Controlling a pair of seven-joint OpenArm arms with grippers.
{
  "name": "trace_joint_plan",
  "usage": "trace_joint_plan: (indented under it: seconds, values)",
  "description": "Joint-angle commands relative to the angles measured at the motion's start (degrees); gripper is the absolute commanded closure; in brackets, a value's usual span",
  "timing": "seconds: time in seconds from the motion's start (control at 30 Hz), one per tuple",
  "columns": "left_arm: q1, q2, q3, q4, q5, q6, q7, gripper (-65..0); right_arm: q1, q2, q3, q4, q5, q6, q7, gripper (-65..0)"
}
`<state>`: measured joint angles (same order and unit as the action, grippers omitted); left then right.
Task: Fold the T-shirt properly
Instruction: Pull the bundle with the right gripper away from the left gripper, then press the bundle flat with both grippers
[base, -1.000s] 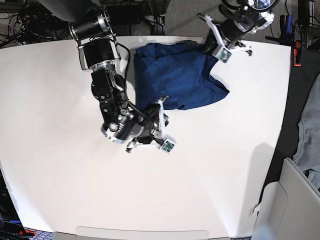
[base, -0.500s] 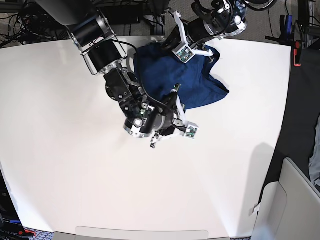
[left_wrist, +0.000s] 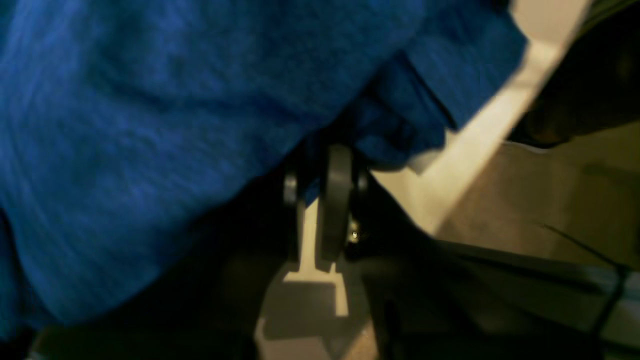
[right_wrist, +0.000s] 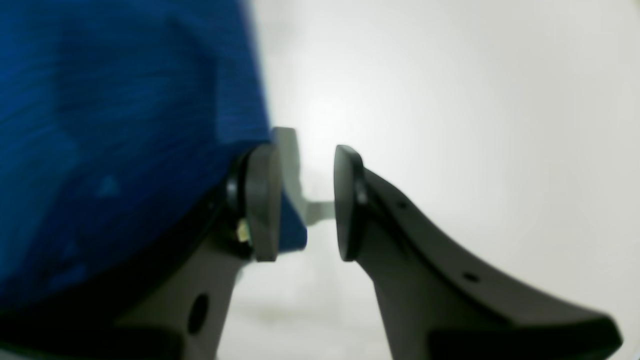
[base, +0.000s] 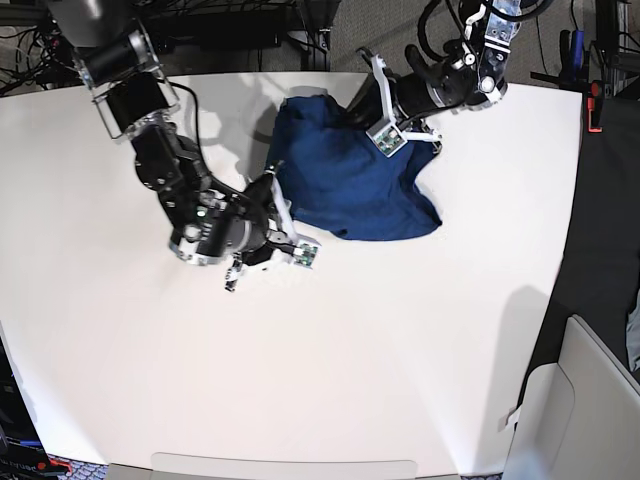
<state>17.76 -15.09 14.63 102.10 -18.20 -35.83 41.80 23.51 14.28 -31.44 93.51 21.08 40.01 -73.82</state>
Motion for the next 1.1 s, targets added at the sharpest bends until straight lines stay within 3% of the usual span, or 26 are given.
trace_joint_plan:
  seconds: [0.0, 0.1, 0.3, 0.43, 0.63, 0.73, 0.93, 1.07]
  values:
    - [-0.7, -0.8, -0.3, -0.7, 2.3, 1.0, 1.9, -5.0, 1.5, 0.7, 0.4, 2.0, 1.3, 0.0, 0.5, -16.4]
    - [-2.7, -2.1, -0.6, -3.2, 2.3, 1.1, 1.8, -5.0, 1.5, 3.3, 0.8, 3.6, 4.5, 0.0, 0.4, -16.4]
    - [-5.9, -4.8, -1.4, -6.8, 2.3, 1.1, -0.4, -5.0, -2.0, 8.4, 8.7, 5.7, 11.7, 0.0, -1.8, -16.4]
    - [-8.4, -5.3, -1.1, -7.7, 2.3, 1.1, -1.5, -5.0, -2.1, 8.4, 12.8, 6.1, 13.8, 0.0, -1.6, -16.4]
    - [-14.5, -5.1, -0.8, -12.1, 2.4, 1.1, -1.7, -5.0, -1.9, 3.8, 14.0, 4.4, 13.3, 0.0, 1.2, -16.4]
    - [-18.2, -5.2, -0.8, -14.4, 2.4, 1.1, -1.8, -5.0, -1.8, -0.2, 14.1, 1.4, 12.8, 0.0, 4.0, -16.4]
    - [-21.8, -5.1, -0.8, -14.5, 2.4, 1.1, -1.8, -5.0, -1.7, -10.6, 14.1, -3.4, 1.1, 0.0, 10.7, -16.4]
    - [-23.9, -4.0, -0.8, -14.5, 2.4, 1.2, -1.9, -5.0, -2.3, -13.8, 14.1, -3.7, -2.2, 0.0, 11.0, -16.4]
